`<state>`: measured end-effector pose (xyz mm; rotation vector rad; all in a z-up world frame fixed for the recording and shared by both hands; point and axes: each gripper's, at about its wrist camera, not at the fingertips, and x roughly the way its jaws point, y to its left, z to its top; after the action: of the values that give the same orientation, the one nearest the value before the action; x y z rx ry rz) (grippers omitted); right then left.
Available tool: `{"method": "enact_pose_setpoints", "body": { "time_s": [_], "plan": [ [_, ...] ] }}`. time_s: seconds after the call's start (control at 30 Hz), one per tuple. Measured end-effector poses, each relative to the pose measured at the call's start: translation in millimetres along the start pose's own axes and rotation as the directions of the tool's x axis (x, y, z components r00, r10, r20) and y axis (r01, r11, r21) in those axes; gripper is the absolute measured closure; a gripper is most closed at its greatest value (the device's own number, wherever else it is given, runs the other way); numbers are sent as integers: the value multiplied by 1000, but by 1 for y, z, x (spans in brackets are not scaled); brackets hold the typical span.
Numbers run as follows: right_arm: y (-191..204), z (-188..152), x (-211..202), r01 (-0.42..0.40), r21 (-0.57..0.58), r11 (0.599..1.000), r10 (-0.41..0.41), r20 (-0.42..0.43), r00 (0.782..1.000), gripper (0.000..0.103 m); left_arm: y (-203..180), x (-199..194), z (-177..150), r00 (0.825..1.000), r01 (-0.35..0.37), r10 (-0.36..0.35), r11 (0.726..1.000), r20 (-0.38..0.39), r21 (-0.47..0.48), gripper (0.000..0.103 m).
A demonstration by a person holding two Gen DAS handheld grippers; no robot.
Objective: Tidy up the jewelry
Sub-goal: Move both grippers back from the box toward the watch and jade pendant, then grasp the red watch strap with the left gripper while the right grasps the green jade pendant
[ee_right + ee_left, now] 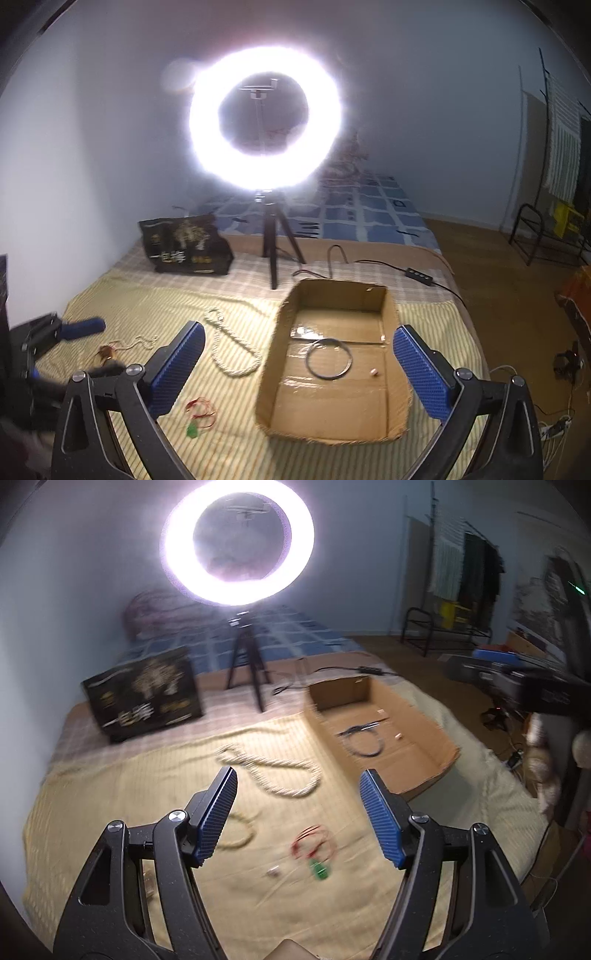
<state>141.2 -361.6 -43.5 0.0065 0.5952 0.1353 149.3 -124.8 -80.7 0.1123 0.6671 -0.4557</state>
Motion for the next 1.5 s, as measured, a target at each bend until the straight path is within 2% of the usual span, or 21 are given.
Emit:
{"method": "enact_pose_setpoints", "body": {
  "time_s": [0.13, 0.33, 0.5, 0.73, 0.87, 1.03, 1.2, 1.33, 1.5],
  "plan": [
    [17, -10, -6, -54, -26, 998, 54, 0, 999, 0, 35, -12, -14, 998, -69, 68, 997, -14, -31, 32],
    [48, -29, 6, -106, -101, 989, 97, -90, 991, 0, 84, -27, -38, 987, -159, 156, 984, -43, -78, 32],
    [68, -49, 22, -165, -108, 980, 145, -174, 974, 3, 117, -35, -60, 978, -199, 189, 971, -86, -132, 32],
    [88, -86, 40, -204, -112, 973, 167, -275, 947, 15, 159, -33, -97, 961, -253, 222, 944, -163, -212, 32],
    [101, -108, 55, -220, -130, 967, 167, -327, 930, 24, 176, -26, -114, 962, -235, 184, 933, -201, -272, 32],
    [112, -123, 71, -232, -145, 962, 165, -369, 915, 32, 195, -9, -130, 961, -212, 126, 905, -245, -369, 32],
    [116, -134, 86, -238, -131, 962, 169, -397, 902, 42, 212, 13, -137, 957, -198, 70, 866, -281, -459, 54],
    [117, -139, 95, -239, -108, 965, 176, -412, 894, 50, 221, 25, -144, 957, -179, 26, 834, -288, -521, 56],
    [122, -143, 103, -243, -113, 963, 175, -425, 888, 57, 221, 37, -150, 954, -172, 2, 826, -301, -538, 59]
  ]
}}
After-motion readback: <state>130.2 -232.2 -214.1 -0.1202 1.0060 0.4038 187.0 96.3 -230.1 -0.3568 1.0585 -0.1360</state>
